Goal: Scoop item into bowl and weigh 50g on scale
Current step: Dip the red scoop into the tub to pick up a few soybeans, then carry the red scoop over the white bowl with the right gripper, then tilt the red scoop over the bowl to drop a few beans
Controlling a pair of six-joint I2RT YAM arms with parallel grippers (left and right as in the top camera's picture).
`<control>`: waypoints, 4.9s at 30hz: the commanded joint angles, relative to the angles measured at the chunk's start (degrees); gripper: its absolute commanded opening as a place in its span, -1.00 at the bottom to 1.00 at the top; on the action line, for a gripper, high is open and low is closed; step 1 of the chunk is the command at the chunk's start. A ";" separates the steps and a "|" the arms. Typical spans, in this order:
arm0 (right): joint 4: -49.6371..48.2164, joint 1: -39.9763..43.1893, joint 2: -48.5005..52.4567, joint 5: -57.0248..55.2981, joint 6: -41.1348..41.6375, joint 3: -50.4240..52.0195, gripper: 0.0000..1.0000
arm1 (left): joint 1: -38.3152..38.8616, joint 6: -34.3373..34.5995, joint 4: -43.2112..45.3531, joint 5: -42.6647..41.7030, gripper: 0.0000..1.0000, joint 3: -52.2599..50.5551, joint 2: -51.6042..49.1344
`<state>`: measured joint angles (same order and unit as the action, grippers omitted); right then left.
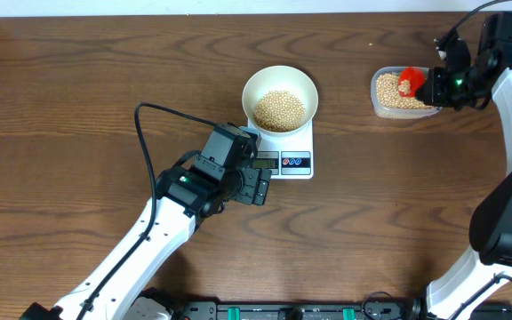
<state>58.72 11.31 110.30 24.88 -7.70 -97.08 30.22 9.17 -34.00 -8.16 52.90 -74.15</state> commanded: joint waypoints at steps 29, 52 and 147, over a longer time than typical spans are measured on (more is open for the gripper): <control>-0.17 -10.40 -0.70 31.10 -6.97 -0.72 -0.97 | 0.09 -0.13 0.04 0.96 0.76 -0.11 -0.33; -4.17 -28.22 -0.70 7.56 -4.50 -0.74 -0.97 | 0.09 -0.13 0.04 0.96 0.76 -0.11 -0.33; -7.45 -29.92 -0.70 6.25 -3.85 -0.74 -0.98 | 0.09 -0.11 0.04 0.96 0.75 -0.11 -0.33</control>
<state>51.59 -20.47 110.30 25.89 -12.36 -97.08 30.22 9.17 -34.00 -8.16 52.88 -74.15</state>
